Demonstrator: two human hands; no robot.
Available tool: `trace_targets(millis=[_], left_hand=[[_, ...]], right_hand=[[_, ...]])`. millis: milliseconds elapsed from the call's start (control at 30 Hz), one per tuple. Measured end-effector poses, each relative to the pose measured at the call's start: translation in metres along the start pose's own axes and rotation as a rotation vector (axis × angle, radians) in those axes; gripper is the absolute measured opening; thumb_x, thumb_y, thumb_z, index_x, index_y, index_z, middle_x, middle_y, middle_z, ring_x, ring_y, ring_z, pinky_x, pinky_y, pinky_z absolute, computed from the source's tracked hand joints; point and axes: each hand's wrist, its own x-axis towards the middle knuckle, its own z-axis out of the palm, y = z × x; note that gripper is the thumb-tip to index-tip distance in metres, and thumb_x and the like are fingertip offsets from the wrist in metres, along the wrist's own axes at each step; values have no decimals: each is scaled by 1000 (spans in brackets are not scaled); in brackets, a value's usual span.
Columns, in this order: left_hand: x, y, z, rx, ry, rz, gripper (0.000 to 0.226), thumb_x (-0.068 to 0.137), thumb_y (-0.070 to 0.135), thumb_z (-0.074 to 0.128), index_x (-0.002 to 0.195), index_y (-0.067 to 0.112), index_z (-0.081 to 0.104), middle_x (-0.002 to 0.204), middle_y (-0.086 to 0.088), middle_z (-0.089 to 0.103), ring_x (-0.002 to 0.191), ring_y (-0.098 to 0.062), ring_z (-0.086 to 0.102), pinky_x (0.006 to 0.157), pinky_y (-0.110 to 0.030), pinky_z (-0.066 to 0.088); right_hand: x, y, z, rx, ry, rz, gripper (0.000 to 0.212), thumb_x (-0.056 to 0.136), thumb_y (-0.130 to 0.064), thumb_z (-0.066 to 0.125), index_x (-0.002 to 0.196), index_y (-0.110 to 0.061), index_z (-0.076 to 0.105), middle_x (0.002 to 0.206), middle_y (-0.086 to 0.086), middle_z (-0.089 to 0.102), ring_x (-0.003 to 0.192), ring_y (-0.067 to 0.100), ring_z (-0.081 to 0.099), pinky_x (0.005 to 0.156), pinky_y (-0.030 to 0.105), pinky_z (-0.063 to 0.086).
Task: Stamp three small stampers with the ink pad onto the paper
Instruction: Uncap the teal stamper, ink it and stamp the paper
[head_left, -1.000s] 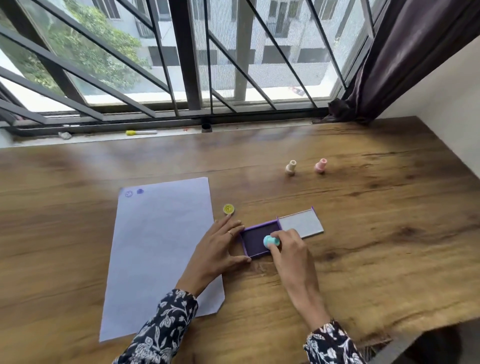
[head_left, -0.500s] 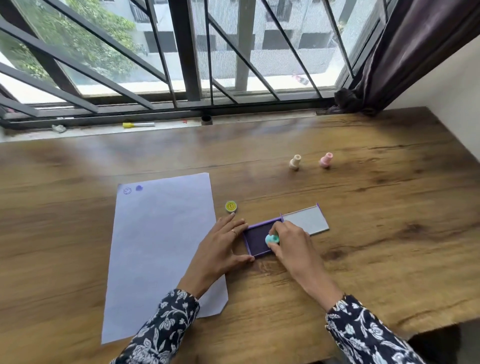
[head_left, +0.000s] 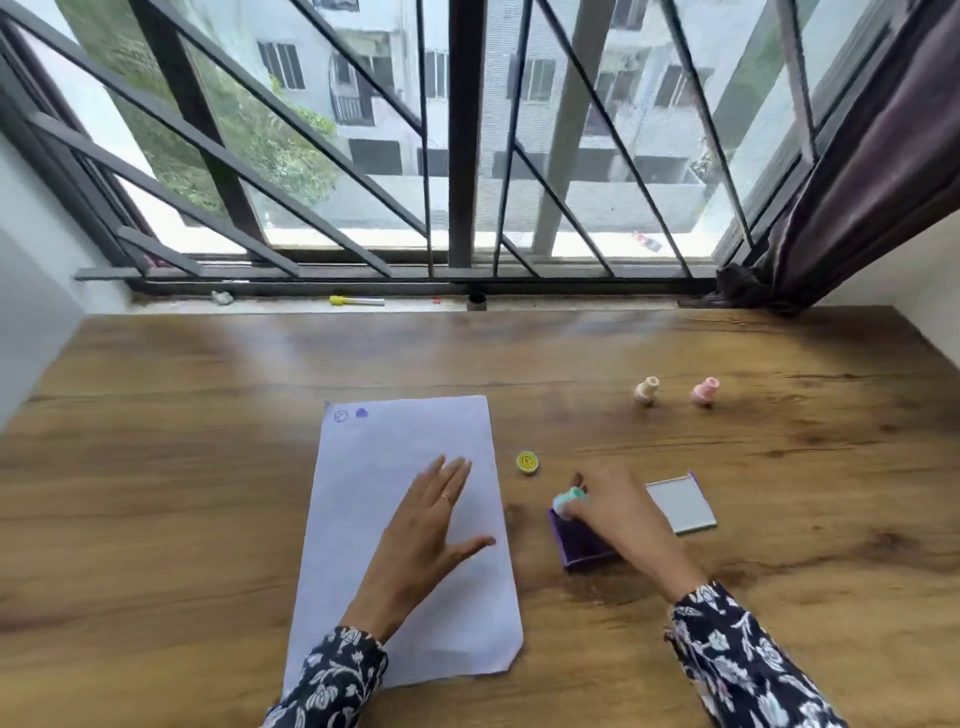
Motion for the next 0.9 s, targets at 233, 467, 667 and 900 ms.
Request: trace_targets(millis=[233, 467, 667, 900], left_hand=[[-5, -99, -77, 34, 60, -251, 85, 75, 48, 64, 143, 15, 23, 152, 4, 13, 144, -19, 6, 116, -33, 9], [24, -155, -107, 146, -193, -233, 104, 63, 70, 60, 143, 37, 2, 157, 3, -3, 144, -18, -8, 116, -49, -3], [26, -170, -97, 156, -253, -242, 99, 63, 72, 59, 141, 44, 4, 156, 4, -12, 142, -17, -16, 114, -46, -14], [26, -173, -94, 146, -241, -241, 101, 61, 74, 57, 141, 44, 2, 156, 5, -13, 142, -16, -18, 112, -46, -17]], right_hand=[[30, -116, 59, 587, 16, -58, 17, 69, -20, 75, 81, -12, 66, 78, 7, 68, 67, 16, 63, 66, 26, 52], [69, -173, 101, 433, 200, -58, 17, 82, -19, 62, 96, -9, 64, 98, 10, 67, 86, 20, 58, 69, 23, 39], [76, -188, 119, 239, 287, -87, 14, 86, -14, 55, 97, -7, 59, 101, 15, 63, 88, 27, 58, 70, 27, 39], [79, -202, 123, -2, 300, -60, 21, 90, -12, 48, 105, 0, 58, 109, 19, 61, 95, 33, 59, 73, 32, 44]])
